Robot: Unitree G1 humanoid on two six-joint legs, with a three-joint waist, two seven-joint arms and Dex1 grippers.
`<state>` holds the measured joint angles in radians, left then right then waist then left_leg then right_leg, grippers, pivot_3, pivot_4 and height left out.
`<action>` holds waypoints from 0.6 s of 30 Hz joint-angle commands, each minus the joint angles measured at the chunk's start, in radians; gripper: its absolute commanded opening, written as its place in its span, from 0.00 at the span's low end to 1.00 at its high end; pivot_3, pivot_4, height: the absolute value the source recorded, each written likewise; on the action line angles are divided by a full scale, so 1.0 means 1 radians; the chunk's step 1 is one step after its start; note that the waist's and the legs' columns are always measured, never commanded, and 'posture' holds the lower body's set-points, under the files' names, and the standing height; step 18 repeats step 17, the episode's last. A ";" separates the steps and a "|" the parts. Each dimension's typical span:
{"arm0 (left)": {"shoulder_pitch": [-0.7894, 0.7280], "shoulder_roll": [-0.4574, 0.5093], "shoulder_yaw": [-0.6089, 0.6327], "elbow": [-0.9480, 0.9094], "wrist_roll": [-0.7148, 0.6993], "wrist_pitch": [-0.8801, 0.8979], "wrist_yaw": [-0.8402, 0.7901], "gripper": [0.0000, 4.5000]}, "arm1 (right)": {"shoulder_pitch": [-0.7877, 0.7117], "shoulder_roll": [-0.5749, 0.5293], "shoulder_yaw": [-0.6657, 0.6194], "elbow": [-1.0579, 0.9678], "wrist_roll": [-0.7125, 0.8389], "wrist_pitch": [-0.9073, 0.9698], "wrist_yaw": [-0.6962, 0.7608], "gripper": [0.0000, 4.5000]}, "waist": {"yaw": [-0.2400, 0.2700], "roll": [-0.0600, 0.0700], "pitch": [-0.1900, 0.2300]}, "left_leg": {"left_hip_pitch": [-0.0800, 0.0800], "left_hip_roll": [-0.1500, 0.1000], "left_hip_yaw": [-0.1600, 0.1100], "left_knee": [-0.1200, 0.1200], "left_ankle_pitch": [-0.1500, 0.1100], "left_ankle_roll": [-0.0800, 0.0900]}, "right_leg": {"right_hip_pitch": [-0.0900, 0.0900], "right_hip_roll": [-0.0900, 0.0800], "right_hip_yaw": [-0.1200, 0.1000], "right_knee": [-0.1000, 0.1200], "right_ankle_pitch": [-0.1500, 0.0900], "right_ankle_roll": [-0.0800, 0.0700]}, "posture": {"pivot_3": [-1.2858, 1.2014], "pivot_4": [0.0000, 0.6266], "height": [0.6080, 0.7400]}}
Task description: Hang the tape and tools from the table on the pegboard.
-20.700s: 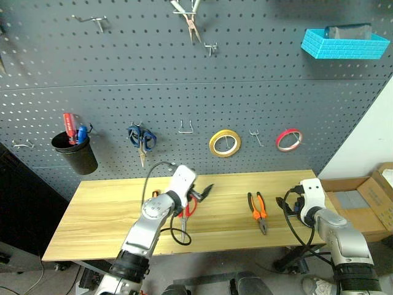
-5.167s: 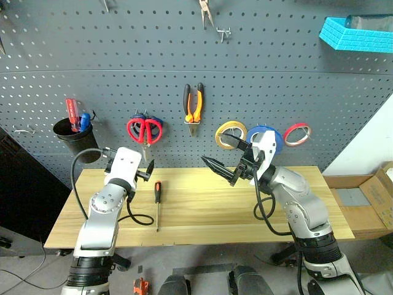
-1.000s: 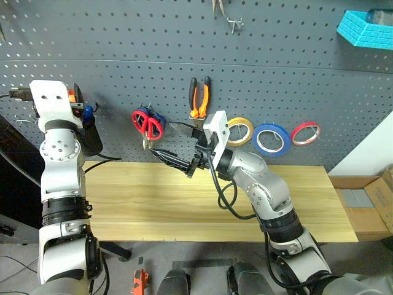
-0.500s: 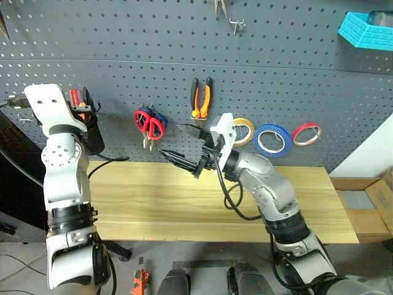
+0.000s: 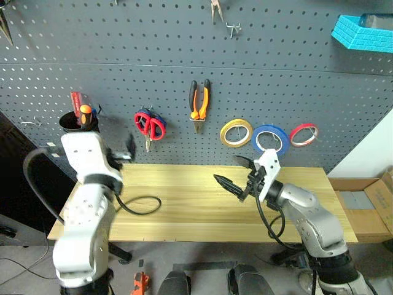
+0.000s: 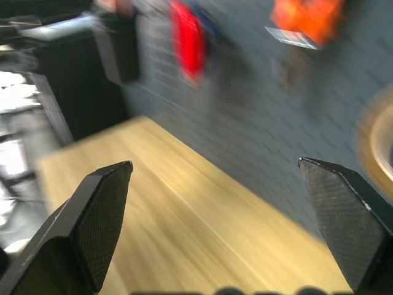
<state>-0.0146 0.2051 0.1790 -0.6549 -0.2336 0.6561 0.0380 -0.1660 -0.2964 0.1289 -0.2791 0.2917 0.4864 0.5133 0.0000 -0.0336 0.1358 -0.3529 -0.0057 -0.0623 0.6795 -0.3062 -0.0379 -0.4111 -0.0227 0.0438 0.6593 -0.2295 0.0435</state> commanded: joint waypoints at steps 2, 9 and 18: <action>0.030 -0.049 -0.094 0.182 0.004 -0.040 -0.054 0.99 | 0.033 0.039 -0.045 0.098 -0.066 -0.068 -0.116 1.00 | -0.001 0.004 -0.010 | 0.006 0.000 0.002 -0.001 0.000 0.000 | 0.006 0.001 0.000 -0.002 -0.001 -0.002 | 0.53 0.10 1.00; -0.048 -0.012 -0.114 0.569 0.049 -0.168 -0.154 0.99 | 0.024 0.089 -0.108 0.258 -0.138 -0.111 -0.265 1.00 | -0.013 0.008 -0.022 | 0.008 0.002 0.005 -0.001 0.001 0.002 | 0.007 0.004 0.002 -0.001 -0.004 0.001 | 0.51 0.07 1.00; -0.120 0.041 -0.087 0.739 0.045 -0.229 -0.239 0.99 | 0.012 0.099 -0.138 0.309 -0.158 -0.062 -0.314 1.00 | -0.036 0.011 -0.041 | 0.007 0.002 0.006 -0.001 0.001 0.003 | 0.006 0.003 0.003 -0.002 -0.003 -0.003 | 0.49 0.05 1.00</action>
